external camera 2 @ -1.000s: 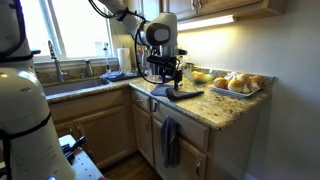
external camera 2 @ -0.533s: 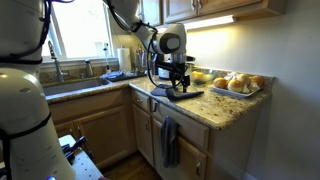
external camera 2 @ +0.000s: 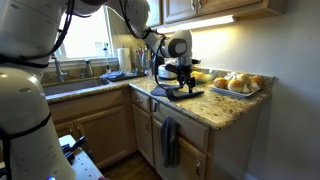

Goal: Pick up the blue towel on the right and hang it on the top right drawer

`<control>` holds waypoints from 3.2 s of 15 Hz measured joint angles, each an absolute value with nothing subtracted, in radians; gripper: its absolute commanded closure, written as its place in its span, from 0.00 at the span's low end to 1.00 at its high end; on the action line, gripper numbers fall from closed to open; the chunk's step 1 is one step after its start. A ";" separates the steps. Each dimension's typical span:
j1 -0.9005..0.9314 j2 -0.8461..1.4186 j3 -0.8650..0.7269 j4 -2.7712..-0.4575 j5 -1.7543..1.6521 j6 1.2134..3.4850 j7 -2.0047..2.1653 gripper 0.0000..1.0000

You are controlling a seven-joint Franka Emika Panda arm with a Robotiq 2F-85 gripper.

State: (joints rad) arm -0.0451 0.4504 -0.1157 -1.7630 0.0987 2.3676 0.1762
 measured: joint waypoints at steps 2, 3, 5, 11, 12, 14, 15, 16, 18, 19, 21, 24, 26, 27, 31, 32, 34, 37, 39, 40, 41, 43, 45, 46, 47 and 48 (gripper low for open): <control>-0.045 0.492 -0.116 -1.721 0.100 2.368 0.187 0.00; -0.045 0.512 -0.116 -1.700 0.102 2.368 0.189 0.00; -0.047 0.550 -0.116 -1.663 0.103 2.369 0.191 0.00; -0.064 0.639 -0.114 -1.562 0.117 2.368 0.191 0.27; -0.067 0.649 -0.113 -1.551 0.124 2.368 0.191 0.33; -0.069 0.665 -0.110 -1.532 0.137 2.367 0.191 0.47; -0.069 0.669 -0.107 -1.526 0.144 2.366 0.191 0.53; -0.069 0.669 -0.103 -1.522 0.149 2.366 0.191 0.61; -0.070 0.669 -0.095 -1.516 0.158 2.365 0.191 0.74; -0.070 0.669 -0.092 -1.514 0.163 2.365 0.189 0.80; -0.072 0.666 -0.088 -1.513 0.169 2.365 0.181 0.91; -0.079 0.656 -0.086 -1.514 0.171 2.366 0.168 0.97; -0.083 0.641 -0.086 -1.525 0.171 2.369 0.159 0.92; -0.084 0.627 -0.086 -1.537 0.171 2.370 0.155 0.92; -0.084 0.516 -0.086 -1.639 0.169 2.386 0.119 0.92; -0.083 0.478 -0.086 -1.677 0.168 2.395 0.112 0.92; -0.081 0.394 -0.086 -1.762 0.166 2.419 0.099 0.92; -0.078 0.268 -0.083 -1.893 0.164 2.452 0.078 0.92; -0.077 0.188 -0.075 -1.981 0.164 2.467 0.063 0.92; -0.076 0.155 -0.068 -2.020 0.165 2.469 0.054 0.92; -0.076 0.124 -0.059 -2.059 0.167 2.469 0.042 0.92; -0.071 0.075 -0.041 -2.130 0.171 2.474 0.022 0.92; -0.059 0.041 -0.027 -2.194 0.172 2.482 0.000 0.92; -0.051 0.028 -0.019 -2.223 0.172 2.485 -0.005 0.91; -0.043 0.017 -0.012 -2.248 0.172 2.488 -0.009 0.91; -0.034 0.005 -0.005 -2.275 0.171 2.495 -0.012 0.91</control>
State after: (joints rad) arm -0.0341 0.0046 -0.0054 -2.2751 0.1713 2.4952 -0.0119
